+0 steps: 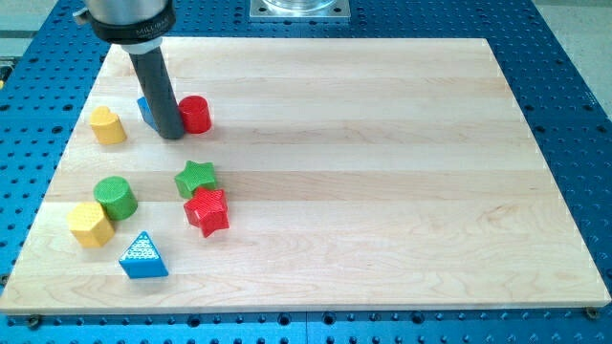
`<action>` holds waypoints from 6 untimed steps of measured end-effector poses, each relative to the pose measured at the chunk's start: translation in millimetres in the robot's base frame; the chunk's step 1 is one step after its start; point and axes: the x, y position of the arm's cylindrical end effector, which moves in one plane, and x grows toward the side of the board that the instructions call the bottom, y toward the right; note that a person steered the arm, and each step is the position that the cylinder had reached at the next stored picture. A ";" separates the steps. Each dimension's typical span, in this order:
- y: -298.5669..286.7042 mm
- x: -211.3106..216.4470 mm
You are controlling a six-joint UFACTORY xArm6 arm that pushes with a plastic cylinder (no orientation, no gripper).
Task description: Place the red circle at the center of the board
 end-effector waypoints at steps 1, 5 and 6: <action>50.4 -24.9; 150.4 -103.4; 178.0 -33.7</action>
